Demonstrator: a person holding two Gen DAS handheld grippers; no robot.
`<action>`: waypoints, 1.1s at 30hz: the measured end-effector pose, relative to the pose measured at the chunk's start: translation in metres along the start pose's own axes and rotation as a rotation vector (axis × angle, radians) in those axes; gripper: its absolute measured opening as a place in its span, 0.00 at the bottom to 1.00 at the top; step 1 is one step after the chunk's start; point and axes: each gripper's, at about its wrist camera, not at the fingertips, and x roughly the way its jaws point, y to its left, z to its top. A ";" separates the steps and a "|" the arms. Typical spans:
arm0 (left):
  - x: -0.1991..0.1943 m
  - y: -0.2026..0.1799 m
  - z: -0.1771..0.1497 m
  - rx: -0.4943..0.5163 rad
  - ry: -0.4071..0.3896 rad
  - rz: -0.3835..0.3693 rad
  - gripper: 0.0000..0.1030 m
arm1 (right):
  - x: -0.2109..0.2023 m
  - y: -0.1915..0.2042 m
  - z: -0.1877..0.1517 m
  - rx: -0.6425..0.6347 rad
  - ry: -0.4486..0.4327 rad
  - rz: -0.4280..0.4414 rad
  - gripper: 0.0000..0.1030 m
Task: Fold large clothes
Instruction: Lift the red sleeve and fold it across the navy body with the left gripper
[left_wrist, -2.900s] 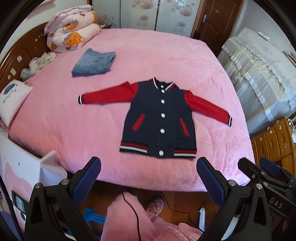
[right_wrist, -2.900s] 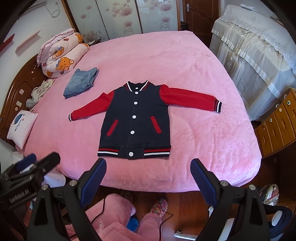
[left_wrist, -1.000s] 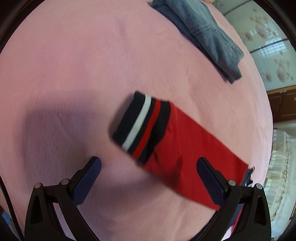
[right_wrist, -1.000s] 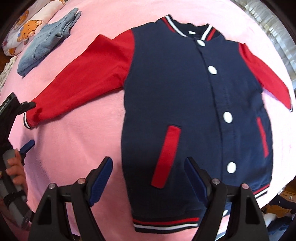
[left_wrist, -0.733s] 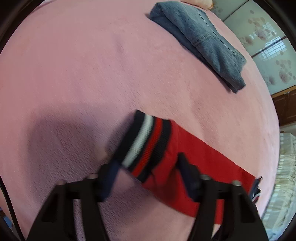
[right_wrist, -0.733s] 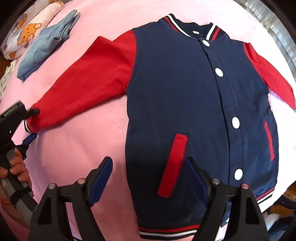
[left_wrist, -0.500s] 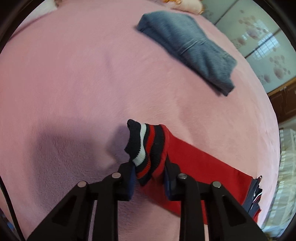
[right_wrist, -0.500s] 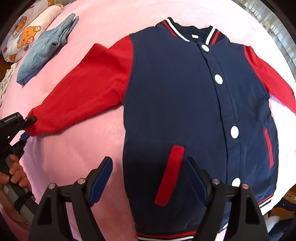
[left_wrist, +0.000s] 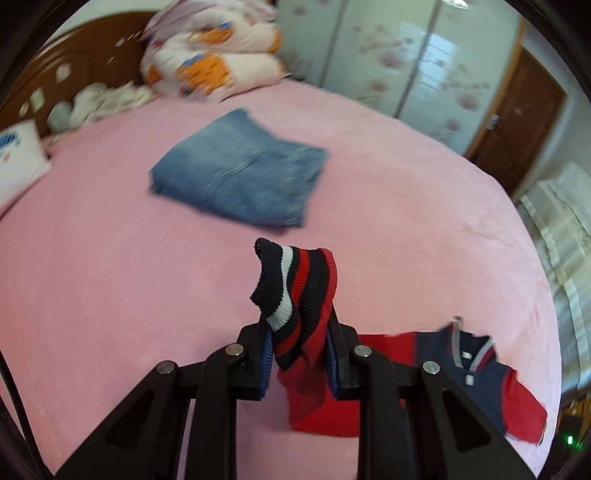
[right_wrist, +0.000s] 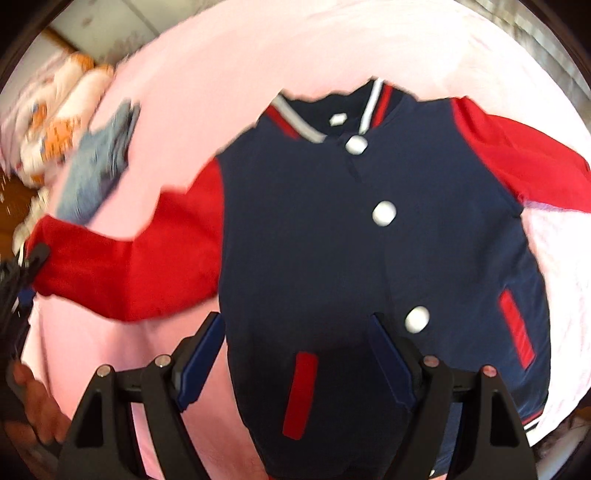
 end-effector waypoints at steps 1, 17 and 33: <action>-0.007 -0.014 -0.001 0.017 -0.009 -0.008 0.21 | -0.004 -0.008 0.006 0.008 -0.013 0.038 0.78; -0.029 -0.204 -0.051 0.152 0.045 -0.184 0.21 | -0.058 -0.105 0.048 -0.182 -0.061 0.260 0.78; 0.040 -0.273 -0.132 0.267 0.357 -0.193 0.31 | -0.020 -0.199 0.031 -0.058 0.018 0.219 0.78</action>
